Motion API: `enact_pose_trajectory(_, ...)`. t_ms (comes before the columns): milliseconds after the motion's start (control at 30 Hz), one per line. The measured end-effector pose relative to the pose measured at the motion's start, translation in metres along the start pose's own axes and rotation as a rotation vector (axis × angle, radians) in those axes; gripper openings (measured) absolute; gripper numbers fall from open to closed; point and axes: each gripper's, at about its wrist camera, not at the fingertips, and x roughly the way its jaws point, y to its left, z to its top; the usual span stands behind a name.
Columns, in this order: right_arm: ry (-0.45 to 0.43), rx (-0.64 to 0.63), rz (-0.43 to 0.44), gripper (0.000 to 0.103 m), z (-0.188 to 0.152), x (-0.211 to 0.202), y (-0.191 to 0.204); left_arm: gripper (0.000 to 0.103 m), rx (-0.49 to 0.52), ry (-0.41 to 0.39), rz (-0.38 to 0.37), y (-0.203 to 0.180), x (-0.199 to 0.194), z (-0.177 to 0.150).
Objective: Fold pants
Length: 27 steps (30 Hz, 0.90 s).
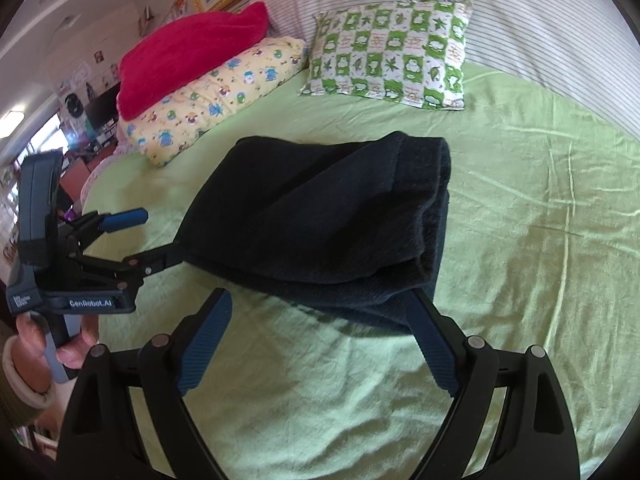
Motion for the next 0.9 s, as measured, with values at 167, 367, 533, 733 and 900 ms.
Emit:
enact_pose_trajectory(167,-0.002,-0.016,0.003,0.089,-0.011,0.004,0.005,0.097,0.014,0.004,0.007,-0.003,0.004,-0.008)
enact_pose_trajectory(367,0.024,-0.031,-0.029,0.089,-0.021,0.013,0.003,0.097,0.018,0.007,0.000,-0.005,0.008,-0.014)
enact_pose_trajectory(533,0.025,-0.039,-0.028,0.089,-0.021,0.016,0.001,0.097,0.033,0.005,0.016,-0.008,0.011,-0.015)
enact_pose_trajectory(733,0.014,-0.066,-0.046,0.089,-0.018,0.019,0.003,0.097,0.044,-0.002,0.025,-0.009,0.014,-0.015)
enact_pose_trajectory(900,0.010,-0.089,-0.056,0.089,-0.016,0.023,0.004,0.097,0.058,0.000,0.022,-0.011,0.019,-0.014)
